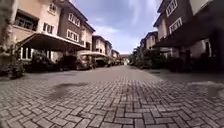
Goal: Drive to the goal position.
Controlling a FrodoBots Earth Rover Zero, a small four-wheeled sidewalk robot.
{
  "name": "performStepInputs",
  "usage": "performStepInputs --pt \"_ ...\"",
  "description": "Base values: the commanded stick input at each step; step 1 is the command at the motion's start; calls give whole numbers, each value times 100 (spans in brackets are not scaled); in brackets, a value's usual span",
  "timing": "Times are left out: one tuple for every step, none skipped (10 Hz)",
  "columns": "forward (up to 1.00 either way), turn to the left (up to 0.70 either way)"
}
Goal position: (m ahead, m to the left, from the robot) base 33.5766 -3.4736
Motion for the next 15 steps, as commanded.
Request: performStepInputs --pt "69 3" --pt "69 3" --pt "69 3" --pt "69 3" --pt "69 3" --pt "69 3" --pt "69 3" --pt "69 3" --pt "69 3" --pt "69 3" --pt "69 3" --pt "69 3" --pt "69 3" --pt "69 3" --pt "69 3"
